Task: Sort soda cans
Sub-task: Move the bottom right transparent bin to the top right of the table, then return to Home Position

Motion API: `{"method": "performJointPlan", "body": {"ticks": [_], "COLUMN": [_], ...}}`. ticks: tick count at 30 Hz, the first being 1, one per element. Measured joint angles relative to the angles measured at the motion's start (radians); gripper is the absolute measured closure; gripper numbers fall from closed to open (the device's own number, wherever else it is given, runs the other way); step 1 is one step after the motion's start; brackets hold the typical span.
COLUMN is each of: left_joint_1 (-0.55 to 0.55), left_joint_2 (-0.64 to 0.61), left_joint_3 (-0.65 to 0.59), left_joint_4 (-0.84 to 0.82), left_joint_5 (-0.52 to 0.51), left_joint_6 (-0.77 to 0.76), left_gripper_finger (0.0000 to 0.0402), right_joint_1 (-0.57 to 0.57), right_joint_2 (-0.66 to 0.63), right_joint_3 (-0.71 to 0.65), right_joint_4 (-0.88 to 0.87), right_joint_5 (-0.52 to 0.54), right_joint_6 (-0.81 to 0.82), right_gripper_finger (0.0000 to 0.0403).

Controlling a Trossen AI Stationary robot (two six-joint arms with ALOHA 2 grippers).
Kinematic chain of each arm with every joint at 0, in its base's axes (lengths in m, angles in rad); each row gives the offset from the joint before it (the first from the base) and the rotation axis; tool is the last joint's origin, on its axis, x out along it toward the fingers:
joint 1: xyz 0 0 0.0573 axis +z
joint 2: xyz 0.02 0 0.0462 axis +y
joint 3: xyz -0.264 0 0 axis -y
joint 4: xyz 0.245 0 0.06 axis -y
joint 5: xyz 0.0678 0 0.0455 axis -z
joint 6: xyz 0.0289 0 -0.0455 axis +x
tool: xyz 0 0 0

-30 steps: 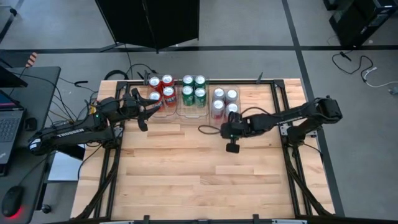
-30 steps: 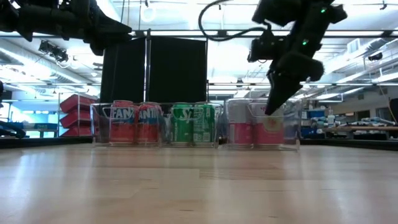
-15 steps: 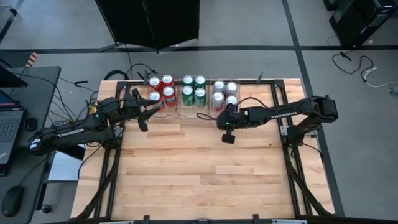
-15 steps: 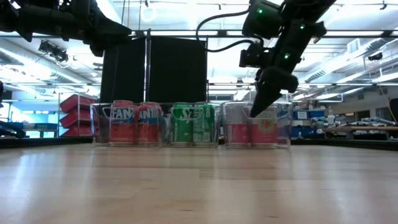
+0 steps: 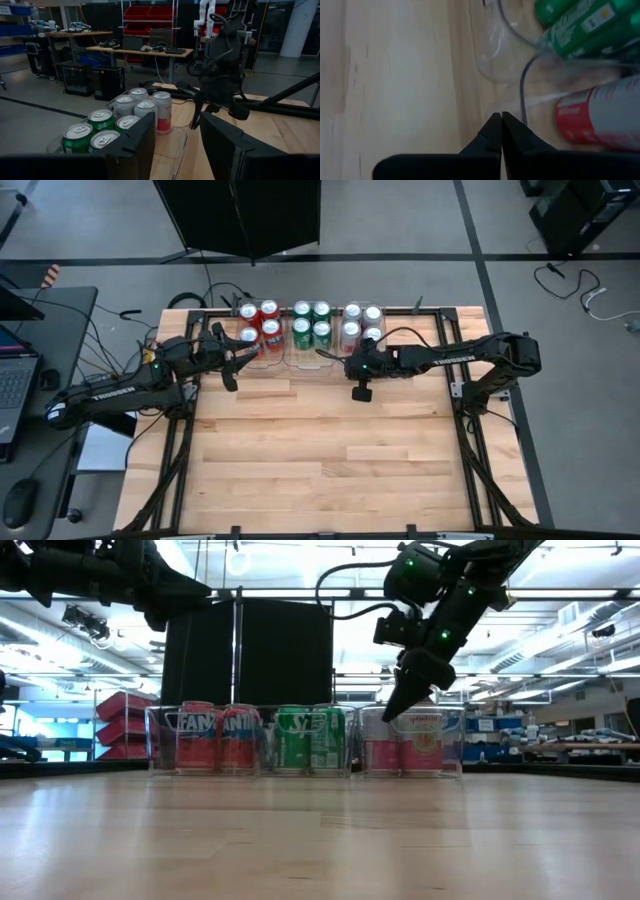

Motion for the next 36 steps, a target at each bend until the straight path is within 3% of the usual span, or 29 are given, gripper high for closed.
{"method": "performJointPlan", "body": {"ticks": [9, 15, 24, 29, 36], "left_joint_1": [0.0, 0.0, 0.0, 0.0, 0.0], "left_joint_2": [0.0, 0.0, 0.0, 0.0, 0.0], "left_joint_3": [0.0, -0.02, -0.069, -0.075, -0.075], "left_joint_4": [0.002, 0.001, 0.026, 0.047, 0.075], "left_joint_5": [0.0, 0.01, 0.011, 0.012, 0.012], "left_joint_6": [0.003, 0.039, 0.041, 0.041, 0.041], "left_gripper_finger": [0.0244, 0.0245, 0.0245, 0.0245, 0.0245], "right_joint_1": [0.009, 0.017, 0.021, 0.021, 0.021], "right_joint_2": [-0.005, -0.006, -0.022, -0.12, -0.409], "right_joint_3": [-0.005, -0.14, -0.371, -0.443, -0.587], "right_joint_4": [0.127, 0.488, 0.926, 0.951, 0.914], "right_joint_5": [-0.057, -0.226, -0.234, -0.219, -0.183], "right_joint_6": [-0.038, -0.061, -0.031, -0.035, -0.049], "right_gripper_finger": [0.0403, 0.0403, 0.0403, 0.0403, 0.0403]}}
